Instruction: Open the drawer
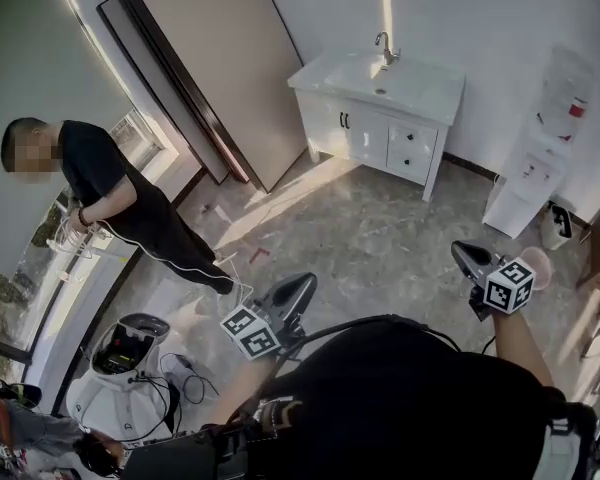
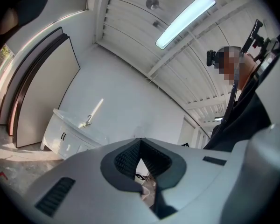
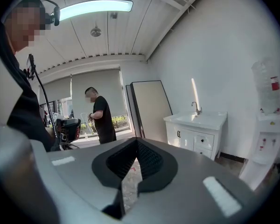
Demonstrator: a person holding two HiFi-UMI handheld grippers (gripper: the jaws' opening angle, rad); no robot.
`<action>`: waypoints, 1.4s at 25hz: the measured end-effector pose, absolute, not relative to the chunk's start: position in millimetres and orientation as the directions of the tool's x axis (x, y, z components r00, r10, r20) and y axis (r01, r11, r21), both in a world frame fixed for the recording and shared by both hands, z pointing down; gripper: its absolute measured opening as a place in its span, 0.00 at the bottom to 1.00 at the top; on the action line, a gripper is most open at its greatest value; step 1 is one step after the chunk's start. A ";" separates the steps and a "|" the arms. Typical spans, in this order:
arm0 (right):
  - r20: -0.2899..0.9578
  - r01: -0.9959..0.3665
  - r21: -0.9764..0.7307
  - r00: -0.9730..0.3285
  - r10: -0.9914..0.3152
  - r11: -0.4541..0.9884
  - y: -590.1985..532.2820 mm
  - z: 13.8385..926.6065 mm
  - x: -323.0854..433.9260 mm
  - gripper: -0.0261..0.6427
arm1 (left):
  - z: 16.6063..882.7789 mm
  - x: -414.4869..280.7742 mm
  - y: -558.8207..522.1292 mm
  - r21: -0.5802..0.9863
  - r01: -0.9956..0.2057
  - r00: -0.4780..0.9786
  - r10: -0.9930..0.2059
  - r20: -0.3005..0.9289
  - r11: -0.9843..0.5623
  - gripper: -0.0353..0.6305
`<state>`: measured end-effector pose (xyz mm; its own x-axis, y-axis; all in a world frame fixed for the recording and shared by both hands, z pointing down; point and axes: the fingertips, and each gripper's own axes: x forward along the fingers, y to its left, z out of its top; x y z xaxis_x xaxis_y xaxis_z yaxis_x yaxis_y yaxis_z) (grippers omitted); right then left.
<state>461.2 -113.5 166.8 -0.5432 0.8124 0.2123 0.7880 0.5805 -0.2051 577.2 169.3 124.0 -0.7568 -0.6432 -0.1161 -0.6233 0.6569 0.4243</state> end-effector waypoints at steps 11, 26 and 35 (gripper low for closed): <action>0.264 0.797 -0.222 -0.505 0.822 0.561 -37.5 175.1 384.3 0.04 | 138.4 514.6 251.7 0.469 -0.563 -0.797 -0.597 -0.091 0.681 0.06; 0.217 0.894 -0.205 -0.356 0.909 0.399 -47.1 184.3 194.3 0.04 | 139.5 376.6 208.6 0.432 -0.439 -0.891 -0.442 -0.100 0.788 0.06; 0.219 0.910 -0.224 -0.302 0.928 0.349 -57.3 189.8 99.3 0.04 | 137.0 290.5 179.5 0.436 -0.410 -0.906 -0.412 -0.095 0.801 0.06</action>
<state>99.3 -57.3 189.8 -0.3016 0.9280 0.2190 0.9100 0.3487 -0.2244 290.5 179.5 137.0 -0.9062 -0.4119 -0.0953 -0.4100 0.8012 0.4359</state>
